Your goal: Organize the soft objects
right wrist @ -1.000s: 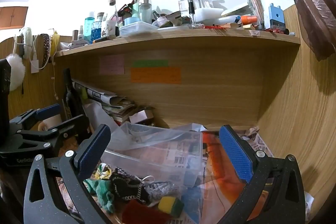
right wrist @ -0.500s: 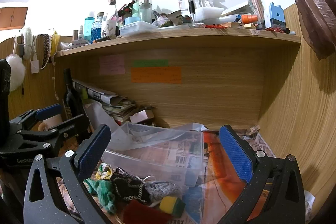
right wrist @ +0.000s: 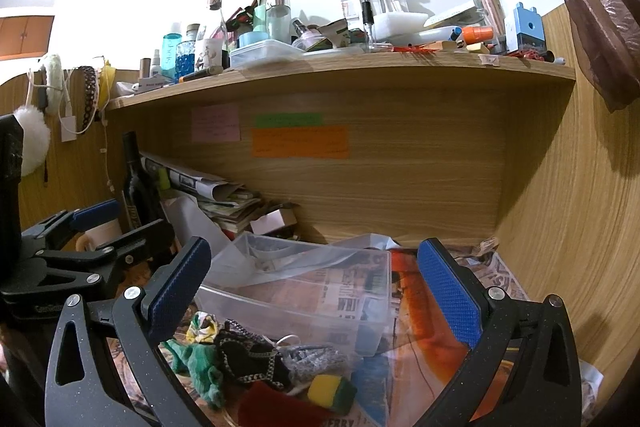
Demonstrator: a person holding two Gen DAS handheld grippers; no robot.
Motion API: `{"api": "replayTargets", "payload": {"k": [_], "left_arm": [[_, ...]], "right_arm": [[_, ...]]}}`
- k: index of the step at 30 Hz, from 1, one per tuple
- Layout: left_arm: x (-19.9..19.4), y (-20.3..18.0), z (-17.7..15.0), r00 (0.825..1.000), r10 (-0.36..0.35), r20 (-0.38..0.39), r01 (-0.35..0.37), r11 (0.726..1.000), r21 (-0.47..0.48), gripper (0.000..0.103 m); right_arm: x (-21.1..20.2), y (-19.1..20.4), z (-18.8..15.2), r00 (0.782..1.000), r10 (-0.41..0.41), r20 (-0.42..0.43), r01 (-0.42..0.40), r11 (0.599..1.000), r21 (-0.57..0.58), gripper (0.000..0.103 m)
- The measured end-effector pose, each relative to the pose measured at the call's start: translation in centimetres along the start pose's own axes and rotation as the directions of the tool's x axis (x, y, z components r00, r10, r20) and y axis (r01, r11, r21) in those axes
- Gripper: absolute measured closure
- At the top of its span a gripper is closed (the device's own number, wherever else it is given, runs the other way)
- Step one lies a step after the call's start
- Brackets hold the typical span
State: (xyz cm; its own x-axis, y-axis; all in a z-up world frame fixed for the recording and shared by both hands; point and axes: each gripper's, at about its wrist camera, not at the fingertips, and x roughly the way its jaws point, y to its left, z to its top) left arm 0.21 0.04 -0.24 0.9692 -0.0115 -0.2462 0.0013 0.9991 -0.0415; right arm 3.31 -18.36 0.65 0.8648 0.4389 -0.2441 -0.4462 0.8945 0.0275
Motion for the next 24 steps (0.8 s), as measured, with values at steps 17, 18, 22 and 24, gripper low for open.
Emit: {"api": "replayTargets", "payload": {"k": [17,18,22,24], "left_arm": [[0.01,-0.03,0.01,1.0,0.0,-0.001,0.0,1.0,0.001,0.0],[0.01,-0.04,0.01,1.0,0.0,0.0,0.0,1.0,0.001,0.0],[0.02,-0.03,0.01,1.0,0.0,-0.001,0.0,1.0,0.002,0.0],[0.01,-0.03,0.0,1.0,-0.001,-0.001,0.001,1.0,0.002,0.0]], "right_arm": [[-0.04,-0.08,0.04,1.0,0.002,-0.002,-0.002,1.0,0.006,0.0],[-0.04,-0.11,0.03,1.0,0.002,-0.002,-0.002,1.0,0.006,0.0],[-0.05,-0.1,0.01,1.0,0.005,-0.001,-0.005,1.0,0.006,0.0],[-0.1,0.04,0.02,1.0,0.008,-0.001,-0.008,1.0,0.006,0.0]]}}
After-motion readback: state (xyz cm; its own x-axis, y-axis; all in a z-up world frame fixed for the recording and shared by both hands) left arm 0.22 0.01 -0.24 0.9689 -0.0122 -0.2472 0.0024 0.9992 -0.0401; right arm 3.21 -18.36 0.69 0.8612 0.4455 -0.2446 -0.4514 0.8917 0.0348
